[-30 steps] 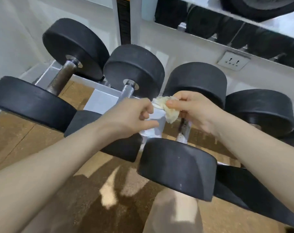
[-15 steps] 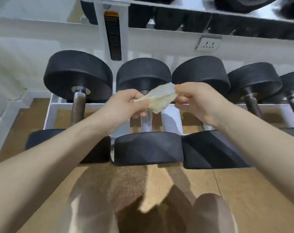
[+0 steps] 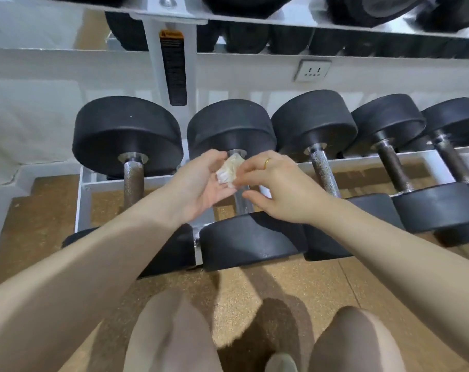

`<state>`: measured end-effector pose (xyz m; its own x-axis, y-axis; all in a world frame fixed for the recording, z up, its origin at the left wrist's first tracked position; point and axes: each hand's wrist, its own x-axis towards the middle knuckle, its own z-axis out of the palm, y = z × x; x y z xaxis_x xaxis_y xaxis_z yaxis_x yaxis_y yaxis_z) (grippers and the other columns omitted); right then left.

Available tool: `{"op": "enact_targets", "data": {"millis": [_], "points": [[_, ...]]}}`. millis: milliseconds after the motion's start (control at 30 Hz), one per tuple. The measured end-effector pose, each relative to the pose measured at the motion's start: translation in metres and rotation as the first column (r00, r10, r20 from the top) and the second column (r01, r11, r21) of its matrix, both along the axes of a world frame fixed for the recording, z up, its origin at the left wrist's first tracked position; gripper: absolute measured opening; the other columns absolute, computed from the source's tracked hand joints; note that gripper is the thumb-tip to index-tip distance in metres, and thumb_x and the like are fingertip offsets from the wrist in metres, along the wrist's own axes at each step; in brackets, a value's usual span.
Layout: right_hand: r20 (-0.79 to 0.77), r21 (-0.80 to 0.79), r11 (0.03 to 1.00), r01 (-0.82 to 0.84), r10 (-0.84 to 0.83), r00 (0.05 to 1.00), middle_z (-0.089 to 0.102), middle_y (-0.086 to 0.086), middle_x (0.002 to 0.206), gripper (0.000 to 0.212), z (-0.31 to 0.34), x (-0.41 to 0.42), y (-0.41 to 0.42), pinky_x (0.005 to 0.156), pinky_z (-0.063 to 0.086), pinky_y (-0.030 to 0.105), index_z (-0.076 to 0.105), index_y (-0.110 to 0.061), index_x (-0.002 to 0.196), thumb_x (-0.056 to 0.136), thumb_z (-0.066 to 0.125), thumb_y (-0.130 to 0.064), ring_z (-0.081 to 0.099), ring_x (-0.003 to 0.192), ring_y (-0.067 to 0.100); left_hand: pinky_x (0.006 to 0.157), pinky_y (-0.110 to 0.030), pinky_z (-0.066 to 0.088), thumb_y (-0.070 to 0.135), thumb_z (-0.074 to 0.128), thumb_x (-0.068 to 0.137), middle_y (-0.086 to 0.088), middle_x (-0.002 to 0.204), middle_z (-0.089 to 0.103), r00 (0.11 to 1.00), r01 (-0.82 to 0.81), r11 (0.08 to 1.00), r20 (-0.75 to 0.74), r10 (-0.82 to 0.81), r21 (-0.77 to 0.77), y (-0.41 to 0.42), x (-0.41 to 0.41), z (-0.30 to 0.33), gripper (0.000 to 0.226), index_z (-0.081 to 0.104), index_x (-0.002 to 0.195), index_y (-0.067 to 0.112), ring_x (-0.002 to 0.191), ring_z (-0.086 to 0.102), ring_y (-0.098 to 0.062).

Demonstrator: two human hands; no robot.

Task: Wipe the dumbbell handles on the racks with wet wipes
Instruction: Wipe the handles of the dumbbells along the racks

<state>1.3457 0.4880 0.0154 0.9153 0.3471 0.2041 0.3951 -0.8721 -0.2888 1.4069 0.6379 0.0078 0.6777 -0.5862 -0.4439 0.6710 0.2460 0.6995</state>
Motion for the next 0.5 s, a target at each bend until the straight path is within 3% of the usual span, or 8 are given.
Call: {"op": "enact_targets", "data": {"millis": [67,133,233,300,367,433,500], "points": [[-0.052,0.070,0.996,-0.053,0.057,0.997,0.067,-0.001,0.102,0.033,0.001,-0.001,-0.003,0.088,0.044,0.029,0.071,-0.014,0.101,0.086,0.047,-0.032,0.059,0.097,0.020,0.080,-0.027,0.056,0.021,0.044,0.096,-0.007,0.096,0.068,0.990,0.080,0.994,0.113,-0.089,0.076,0.002,-0.002,-0.006,0.027,0.060,0.109,0.003,0.085,0.066,-0.014],[-0.090,0.286,0.958,-0.017,0.045,0.995,0.065,-0.011,0.098,0.024,0.001,0.000,-0.006,0.087,0.045,0.021,0.067,-0.014,0.106,0.087,0.053,-0.020,0.058,0.093,0.006,0.074,-0.022,0.055,0.017,0.046,0.096,-0.005,0.093,0.070,0.977,0.075,0.991,0.193,-0.096,0.112,0.001,-0.005,-0.015,0.028,0.059,0.112,-0.001,0.082,0.067,-0.010],[-0.201,0.513,0.815,0.270,-0.192,0.961,0.055,-0.021,0.097,0.023,-0.004,0.006,-0.012,0.093,0.046,0.026,0.056,-0.019,0.103,0.083,0.064,-0.012,0.054,0.096,0.000,0.083,-0.027,0.054,0.013,0.045,0.095,-0.009,0.103,0.070,0.977,0.024,0.991,0.207,-0.052,0.133,-0.003,-0.011,-0.025,0.025,0.058,0.113,0.000,0.094,0.068,-0.018],[-0.446,0.568,0.703,0.428,-0.174,0.878,0.058,-0.016,0.100,0.028,-0.008,0.013,-0.018,0.094,0.045,0.023,0.056,-0.020,0.105,0.081,0.068,-0.011,0.055,0.098,0.002,0.089,-0.029,0.051,0.014,0.048,0.093,-0.009,0.106,0.069,0.962,0.023,0.981,0.263,-0.075,0.195,-0.005,-0.014,-0.029,0.022,0.062,0.108,0.006,0.100,0.066,-0.019],[-0.609,0.606,0.627,0.489,-0.030,0.792,0.065,-0.003,0.092,0.019,-0.010,0.015,-0.021,0.085,0.049,0.025,0.064,-0.011,0.100,0.081,0.068,-0.009,0.061,0.085,0.008,0.083,-0.024,0.052,0.015,0.051,0.092,-0.001,0.098,0.071,0.945,-0.011,0.968,0.318,-0.071,0.250,-0.005,-0.016,-0.031,0.016,0.066,0.097,0.015,0.093,0.066,-0.013],[-0.635,0.599,0.645,0.475,0.021,0.772,0.065,0.003,0.080,0.009,-0.011,0.016,-0.021,0.075,0.050,0.026,0.068,-0.009,0.087,0.078,0.071,-0.011,0.060,0.074,0.010,0.079,-0.024,0.050,0.017,0.055,0.090,0.004,0.089,0.071,0.929,-0.079,0.951,0.369,-0.040,0.300,-0.004,-0.014,-0.033,0.011,0.066,0.091,0.020,0.086,0.065,-0.011],[-0.613,0.566,0.698,0.438,0.001,0.790,0.065,0.008,0.078,0.008,-0.013,0.016,-0.017,0.075,0.050,0.032,0.068,-0.012,0.078,0.074,0.074,-0.014,0.058,0.073,0.014,0.079,-0.027,0.047,0.020,0.062,0.086,0.004,0.085,0.071,0.916,-0.151,0.919,0.401,-0.008,0.364,-0.005,-0.012,-0.035,0.006,0.063,0.091,0.020,0.082,0.064,-0.012]]}}
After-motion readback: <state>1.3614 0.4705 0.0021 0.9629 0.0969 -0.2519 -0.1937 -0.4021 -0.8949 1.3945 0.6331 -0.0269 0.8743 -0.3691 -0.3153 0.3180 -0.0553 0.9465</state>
